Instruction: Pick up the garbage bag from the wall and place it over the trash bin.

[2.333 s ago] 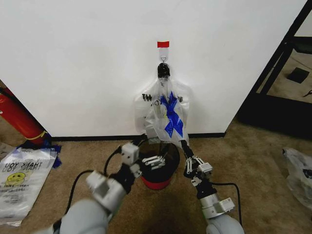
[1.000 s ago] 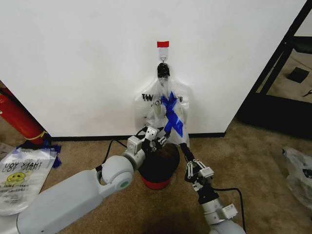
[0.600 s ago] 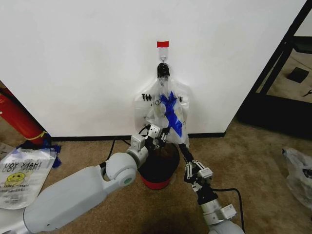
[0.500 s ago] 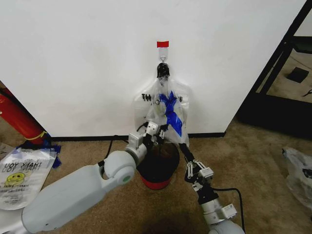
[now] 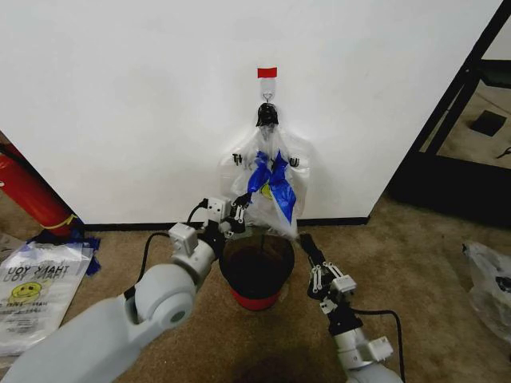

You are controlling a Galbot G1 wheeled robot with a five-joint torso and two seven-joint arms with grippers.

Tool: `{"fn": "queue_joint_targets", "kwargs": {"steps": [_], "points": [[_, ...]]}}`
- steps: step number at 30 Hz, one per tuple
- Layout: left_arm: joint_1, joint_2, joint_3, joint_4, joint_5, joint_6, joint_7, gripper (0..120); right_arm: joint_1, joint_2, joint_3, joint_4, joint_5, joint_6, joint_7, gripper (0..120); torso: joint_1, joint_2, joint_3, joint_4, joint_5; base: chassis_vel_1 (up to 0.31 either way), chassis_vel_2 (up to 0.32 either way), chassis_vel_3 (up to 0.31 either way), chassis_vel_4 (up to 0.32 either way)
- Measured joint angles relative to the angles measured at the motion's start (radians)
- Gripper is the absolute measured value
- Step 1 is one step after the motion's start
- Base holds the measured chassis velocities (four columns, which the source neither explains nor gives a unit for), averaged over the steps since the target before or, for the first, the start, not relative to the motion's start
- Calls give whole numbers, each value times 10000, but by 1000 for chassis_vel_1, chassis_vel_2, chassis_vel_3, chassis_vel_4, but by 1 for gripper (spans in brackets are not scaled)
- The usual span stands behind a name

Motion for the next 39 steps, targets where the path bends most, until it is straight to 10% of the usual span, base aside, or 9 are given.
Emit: {"fn": "queue_joint_targets", "kwargs": {"steps": [11,22,39], "points": [[159,-228,14,17,81,6,-45,0,89,-1196,394,1283,1460,-1778,420,55,0,0,0,0,0,0,0,0,0],[-266,-364,519,299,18,149,-48,0,3293,-3055,-500,-369,1867,-2437,719,98,2,0,2,-1,-1,0,0,0,0],[-435,-180,527,127,-157,245,-82,0,6551,-3299,-2858,-2103,1457,-3193,414,85,3,-1,2,-1,-2,0,0,0,0]]}}
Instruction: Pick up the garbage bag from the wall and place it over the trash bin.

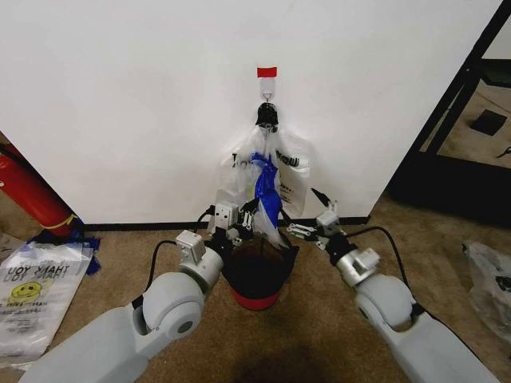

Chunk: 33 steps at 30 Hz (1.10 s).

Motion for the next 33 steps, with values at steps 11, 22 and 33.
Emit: {"fn": "queue_joint_targets", "kwargs": {"steps": [11,22,33], "points": [[-51,-20,-12,0,-58,13,-23,0,987,585,-1124,-773,682,-807,609,56,0,0,-1,-1,-1,0,0,0,0],[-183,-129,-157,218,-186,9,-71,0,685,544,-953,-553,458,-573,637,19,-2,0,-1,-1,-1,0,0,0,0],[247,-243,-540,323,-175,-140,-238,0,-825,1006,360,590,478,332,989,0,-2,0,-2,-2,1,0,0,0,0]]}}
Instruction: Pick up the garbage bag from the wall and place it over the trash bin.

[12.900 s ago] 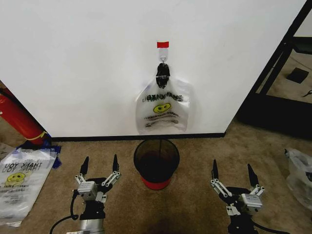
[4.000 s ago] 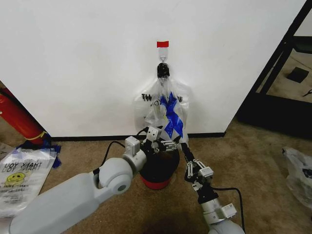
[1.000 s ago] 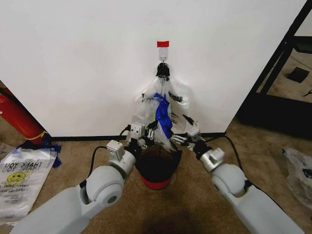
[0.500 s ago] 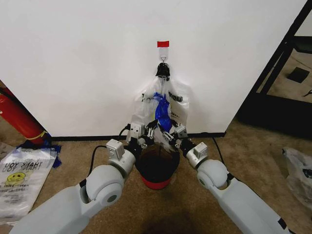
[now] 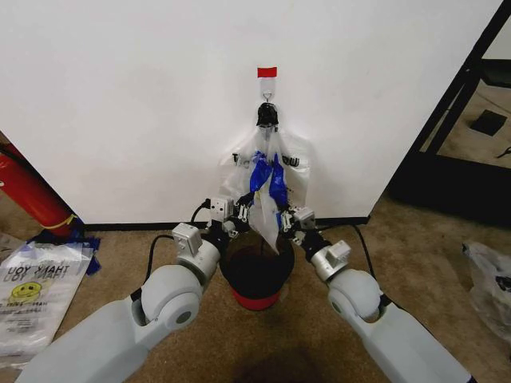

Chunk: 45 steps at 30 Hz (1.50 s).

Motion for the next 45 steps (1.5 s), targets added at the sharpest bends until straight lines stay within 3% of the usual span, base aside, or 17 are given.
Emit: {"fn": "queue_joint_targets", "kwargs": {"steps": [12,17,22,30,39,45], "points": [[1753,88,-1280,-882,-131,-179,-182,0,-2376,566,1119,1032,212,743,16,0,0,0,-1,0,-2,0,0,0,0],[3470,49,-2106,-1644,38,-288,-223,0,-3723,781,1636,1522,-281,1080,-154,0,-1,1,-2,2,-2,0,0,0,0],[4775,-35,-2647,-1936,452,-570,-54,0,-4524,983,1831,1756,-536,1334,-290,0,-1,3,-2,3,-1,0,0,0,0],[5896,-252,-3063,-2266,931,-840,75,0,-5290,1274,1838,1863,-924,1640,-408,0,-1,3,-1,2,-2,0,0,0,0],[5661,-231,-3175,-2646,1028,-1025,47,0,-5169,1277,2017,2370,-708,1575,-100,0,-1,3,0,1,-1,0,0,0,0],[5060,-401,-2614,-2500,1024,-1375,167,0,-4599,1229,2265,2372,-476,1408,45,0,1,2,1,3,-1,0,0,0,0]]}}
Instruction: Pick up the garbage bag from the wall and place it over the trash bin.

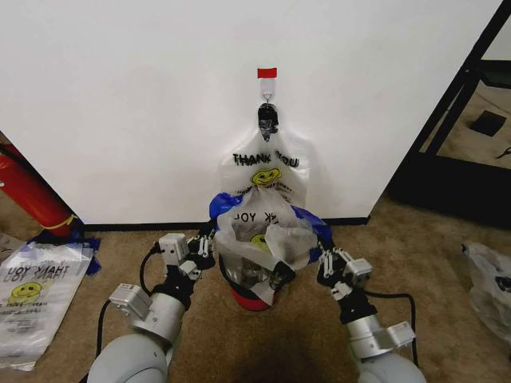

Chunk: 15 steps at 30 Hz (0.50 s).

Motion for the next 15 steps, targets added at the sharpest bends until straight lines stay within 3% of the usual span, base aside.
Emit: {"fn": "queue_joint_targets", "kwargs": {"steps": [11,15], "points": [[-528,-374,624,562,66,-150,17,0,335,-219,250,-66,6,-233,27,0,0,-1,0,-3,0,0,0,0,0],[-359,-498,669,1417,499,-688,193,0,403,-82,-30,-795,-191,22,11,0,0,-1,0,-2,0,0,0,0,0]]}}
